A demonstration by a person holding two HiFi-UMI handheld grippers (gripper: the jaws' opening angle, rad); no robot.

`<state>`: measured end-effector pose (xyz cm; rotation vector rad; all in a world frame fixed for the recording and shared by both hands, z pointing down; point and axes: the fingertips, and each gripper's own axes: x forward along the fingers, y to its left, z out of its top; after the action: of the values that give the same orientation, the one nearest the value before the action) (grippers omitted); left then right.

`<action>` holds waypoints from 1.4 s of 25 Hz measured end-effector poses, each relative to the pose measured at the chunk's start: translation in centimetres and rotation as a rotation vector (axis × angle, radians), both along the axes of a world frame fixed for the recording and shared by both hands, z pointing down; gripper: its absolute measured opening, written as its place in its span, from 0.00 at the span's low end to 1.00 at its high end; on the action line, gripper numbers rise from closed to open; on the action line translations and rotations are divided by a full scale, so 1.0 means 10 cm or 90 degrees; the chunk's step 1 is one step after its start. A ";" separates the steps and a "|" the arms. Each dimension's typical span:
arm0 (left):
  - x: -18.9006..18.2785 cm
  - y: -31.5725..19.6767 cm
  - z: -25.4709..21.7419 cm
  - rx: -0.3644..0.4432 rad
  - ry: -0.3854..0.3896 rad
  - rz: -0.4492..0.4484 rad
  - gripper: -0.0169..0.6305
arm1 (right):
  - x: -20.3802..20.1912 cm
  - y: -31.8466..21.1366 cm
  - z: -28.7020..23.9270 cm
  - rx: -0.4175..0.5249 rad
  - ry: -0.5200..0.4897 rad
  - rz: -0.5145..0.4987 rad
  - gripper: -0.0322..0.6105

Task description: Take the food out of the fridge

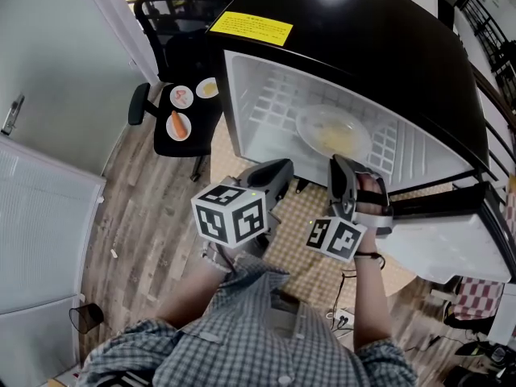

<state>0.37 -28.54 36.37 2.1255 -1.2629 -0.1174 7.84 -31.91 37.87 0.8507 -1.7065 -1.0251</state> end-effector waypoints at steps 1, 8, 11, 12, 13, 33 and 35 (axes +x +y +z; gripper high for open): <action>0.02 -0.01 0.01 -0.002 0.003 0.003 0.04 | 0.00 0.01 0.00 -0.008 -0.011 0.000 0.07; 0.11 -0.15 0.04 -0.018 0.060 0.014 0.04 | 0.07 0.13 -0.18 -0.164 -0.326 0.043 0.09; 0.12 -0.23 0.08 -0.032 0.103 0.009 0.04 | 0.25 0.11 -0.22 -0.308 -0.630 0.111 0.09; 0.12 -0.25 0.09 -0.037 0.121 0.006 0.04 | 0.31 0.10 -0.20 -0.359 -0.728 0.133 0.09; 0.12 -0.28 0.09 -0.040 0.139 0.004 0.04 | 0.37 0.08 -0.18 -0.407 -0.821 0.153 0.09; 0.21 -0.63 0.08 -0.092 0.310 -0.049 0.19 | 0.63 -0.27 0.02 -0.630 -1.379 0.277 0.18; 0.22 -0.65 0.09 -0.096 0.309 -0.052 0.19 | 0.63 -0.29 0.01 -0.634 -1.383 0.273 0.18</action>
<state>2.55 -35.07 37.23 1.7738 -1.0294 -0.5226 14.10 -34.76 37.99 1.4916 -2.7123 1.7975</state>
